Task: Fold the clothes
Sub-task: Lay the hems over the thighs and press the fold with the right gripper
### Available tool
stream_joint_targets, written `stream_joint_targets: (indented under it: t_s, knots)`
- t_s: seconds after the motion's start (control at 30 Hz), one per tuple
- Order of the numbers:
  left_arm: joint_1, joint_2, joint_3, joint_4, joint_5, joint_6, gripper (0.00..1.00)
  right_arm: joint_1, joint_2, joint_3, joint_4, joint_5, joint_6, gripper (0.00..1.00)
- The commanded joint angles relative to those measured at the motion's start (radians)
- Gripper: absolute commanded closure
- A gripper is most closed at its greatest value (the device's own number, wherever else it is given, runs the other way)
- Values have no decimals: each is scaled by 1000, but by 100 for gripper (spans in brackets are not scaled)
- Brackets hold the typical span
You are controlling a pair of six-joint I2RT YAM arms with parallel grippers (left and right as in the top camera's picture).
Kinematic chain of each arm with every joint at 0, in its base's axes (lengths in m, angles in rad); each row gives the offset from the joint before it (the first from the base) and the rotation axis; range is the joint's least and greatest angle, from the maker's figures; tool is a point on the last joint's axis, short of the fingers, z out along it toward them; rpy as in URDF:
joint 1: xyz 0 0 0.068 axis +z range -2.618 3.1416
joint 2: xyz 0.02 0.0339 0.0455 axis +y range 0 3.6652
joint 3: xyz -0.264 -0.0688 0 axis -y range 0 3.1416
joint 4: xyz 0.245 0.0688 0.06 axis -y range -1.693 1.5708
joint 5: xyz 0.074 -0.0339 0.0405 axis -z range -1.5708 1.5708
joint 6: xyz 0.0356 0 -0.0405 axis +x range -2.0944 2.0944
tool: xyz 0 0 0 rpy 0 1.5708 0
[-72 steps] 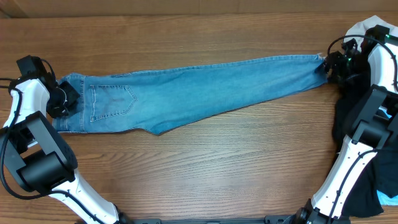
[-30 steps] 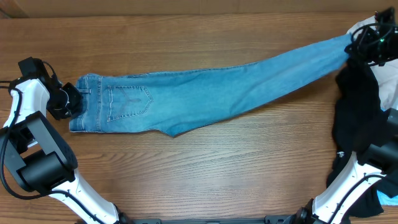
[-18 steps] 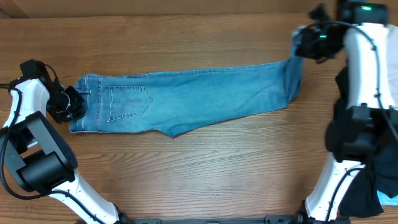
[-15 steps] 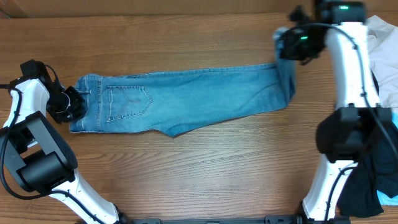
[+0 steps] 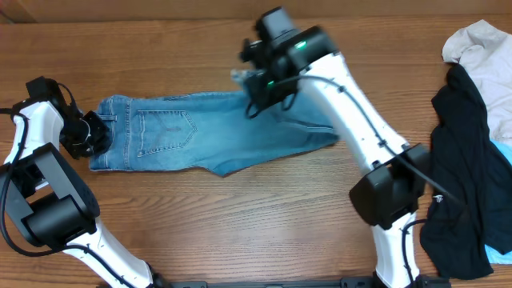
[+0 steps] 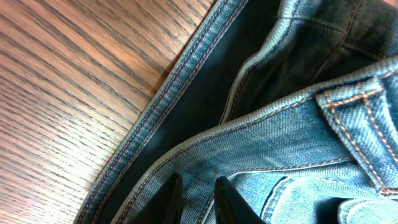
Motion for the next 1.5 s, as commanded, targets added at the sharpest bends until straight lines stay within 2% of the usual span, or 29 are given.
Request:
stream_joint_targets:
  t_s: [0.0, 0.2, 0.43, 0.7, 1.03, 1.13, 1.27, 1.37, 1.47]
  knots:
    - [4, -18, 16, -10, 1, 15, 78, 69, -13, -66, 99, 23, 60, 96]
    - [4, -18, 16, -10, 1, 15, 78, 122, -13, -186, 254, 52, 111, 96]
    - [4, -18, 16, -8, 1, 14, 78, 127, -13, -313, 348, 48, 117, 96]
    - [4, -18, 16, -6, 1, 14, 78, 129, -13, -338, 451, -153, 106, 96]
    - [4, -18, 16, -1, 0, 15, 77, 140, -13, -338, 483, -171, 106, 96]
    - [4, -18, 16, -1, 0, 15, 77, 141, -13, -338, 483, -178, 106, 59]
    - [4, -18, 16, -2, 0, 15, 73, 141, -13, -338, 483, -167, 106, 54]
    - [4, -18, 16, -2, 0, 15, 72, 127, -19, -337, 477, -78, 107, 52]
    - [4, -18, 16, -4, 0, 16, 65, 98, -36, -331, 431, 12, 115, 48]
